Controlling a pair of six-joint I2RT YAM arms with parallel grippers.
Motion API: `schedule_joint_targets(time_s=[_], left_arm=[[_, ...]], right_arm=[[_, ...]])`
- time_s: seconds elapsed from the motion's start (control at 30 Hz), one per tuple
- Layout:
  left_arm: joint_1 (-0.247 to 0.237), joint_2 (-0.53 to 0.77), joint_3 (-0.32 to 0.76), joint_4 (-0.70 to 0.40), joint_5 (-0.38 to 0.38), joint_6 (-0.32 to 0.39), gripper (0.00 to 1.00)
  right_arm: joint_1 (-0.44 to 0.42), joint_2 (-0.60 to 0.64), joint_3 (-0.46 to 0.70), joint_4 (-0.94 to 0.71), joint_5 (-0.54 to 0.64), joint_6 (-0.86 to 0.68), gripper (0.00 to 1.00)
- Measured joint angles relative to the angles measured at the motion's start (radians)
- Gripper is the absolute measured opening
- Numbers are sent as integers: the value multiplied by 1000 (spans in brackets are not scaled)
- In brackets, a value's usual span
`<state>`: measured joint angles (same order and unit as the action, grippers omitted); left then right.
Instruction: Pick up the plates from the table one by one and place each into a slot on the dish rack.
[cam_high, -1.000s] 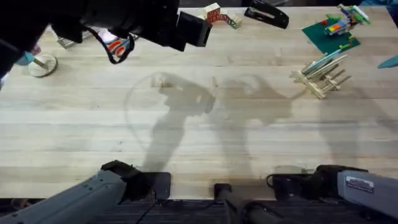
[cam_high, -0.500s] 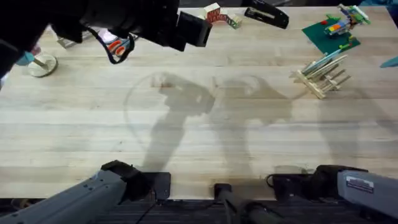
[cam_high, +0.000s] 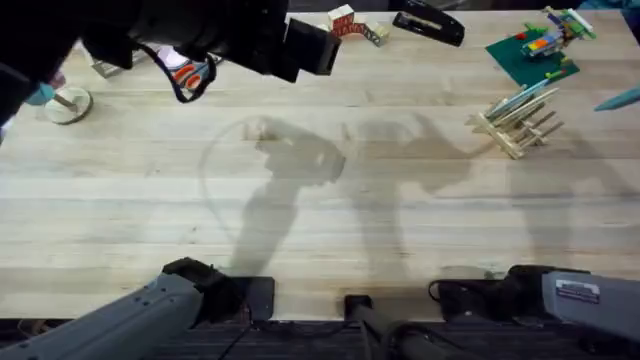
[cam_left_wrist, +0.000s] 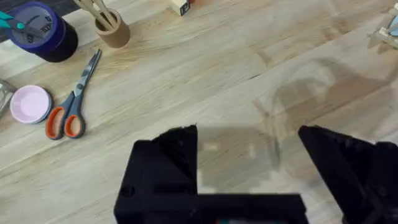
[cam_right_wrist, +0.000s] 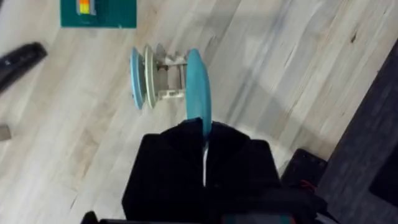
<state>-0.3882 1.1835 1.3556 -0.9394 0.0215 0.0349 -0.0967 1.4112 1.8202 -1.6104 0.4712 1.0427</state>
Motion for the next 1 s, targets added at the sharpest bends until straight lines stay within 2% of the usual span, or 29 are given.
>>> schedule_joint_targets(time_s=[0.83, 1.0], left_arm=[[0, 0, 0, 0, 0, 0, 994], [0, 0, 0, 0, 0, 0, 993]], right_arm=[[-111, 139, 0, 125, -165, -103, 30], [-114, 150, -55, 175, -176, -117, 29]])
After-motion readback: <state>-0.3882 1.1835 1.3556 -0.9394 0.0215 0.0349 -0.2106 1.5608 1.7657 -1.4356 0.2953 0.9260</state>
